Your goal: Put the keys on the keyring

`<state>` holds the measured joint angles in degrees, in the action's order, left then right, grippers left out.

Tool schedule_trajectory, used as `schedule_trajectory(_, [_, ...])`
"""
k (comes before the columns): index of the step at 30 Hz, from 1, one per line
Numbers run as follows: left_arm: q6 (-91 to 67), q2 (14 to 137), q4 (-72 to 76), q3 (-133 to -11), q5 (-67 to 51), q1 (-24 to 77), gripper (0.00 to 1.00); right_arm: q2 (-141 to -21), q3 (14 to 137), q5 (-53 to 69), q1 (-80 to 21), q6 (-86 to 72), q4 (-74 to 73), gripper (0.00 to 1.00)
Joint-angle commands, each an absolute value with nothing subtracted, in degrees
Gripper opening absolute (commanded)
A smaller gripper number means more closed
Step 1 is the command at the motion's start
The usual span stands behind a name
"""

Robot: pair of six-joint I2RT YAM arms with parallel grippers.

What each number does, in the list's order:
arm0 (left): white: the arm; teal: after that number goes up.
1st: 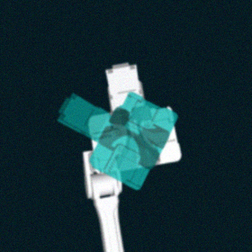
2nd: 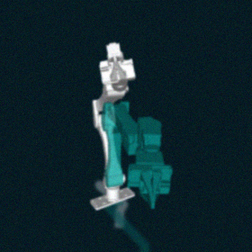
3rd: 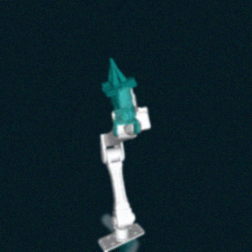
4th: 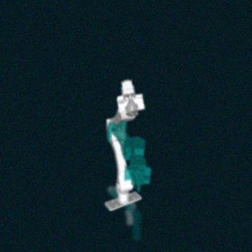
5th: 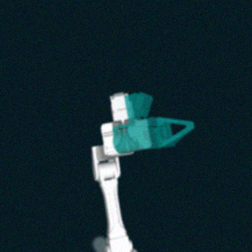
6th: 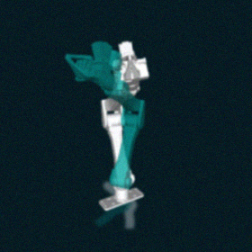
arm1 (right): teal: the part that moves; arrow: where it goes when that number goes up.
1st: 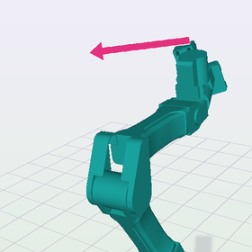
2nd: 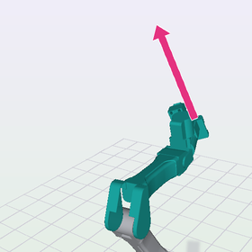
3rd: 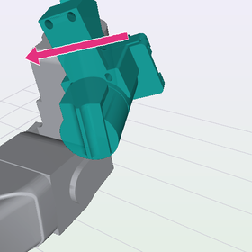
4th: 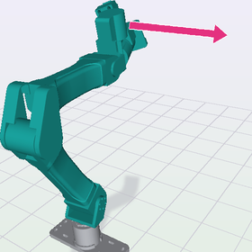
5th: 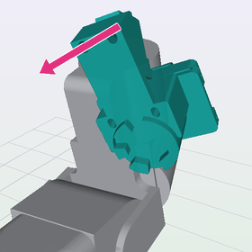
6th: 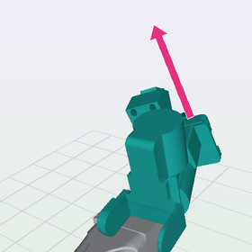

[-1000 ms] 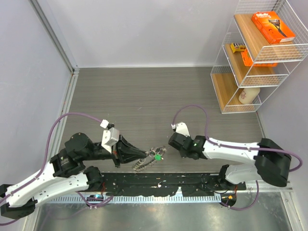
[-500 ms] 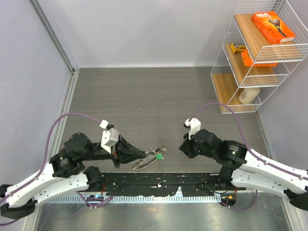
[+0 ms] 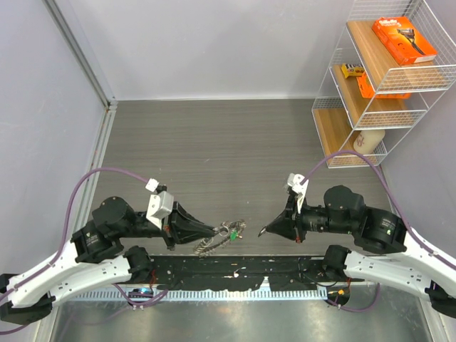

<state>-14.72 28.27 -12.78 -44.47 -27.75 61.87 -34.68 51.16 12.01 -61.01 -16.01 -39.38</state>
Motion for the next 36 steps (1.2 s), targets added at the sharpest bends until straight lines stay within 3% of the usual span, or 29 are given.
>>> schedule_trajectory(1, [-14.0, 27.9, -10.4, -47.9, -29.9, 61.9, 0.0, -36.4, 55.3, 21.0, -61.3, -11.9, -39.6, 0.06])
schedule_trajectory(14, [-9.8, 29.5, -9.5, -49.0, -32.3, 61.9, 0.0, -41.6, 60.4, 37.6, -62.2, -16.4, -30.9, 0.06])
schedule_trajectory(36, [-1.2, 30.1, -0.4, -44.0, -44.7, 62.0, 0.0, -48.2, 62.5, 39.6, -69.8, -27.5, -11.1, 0.06])
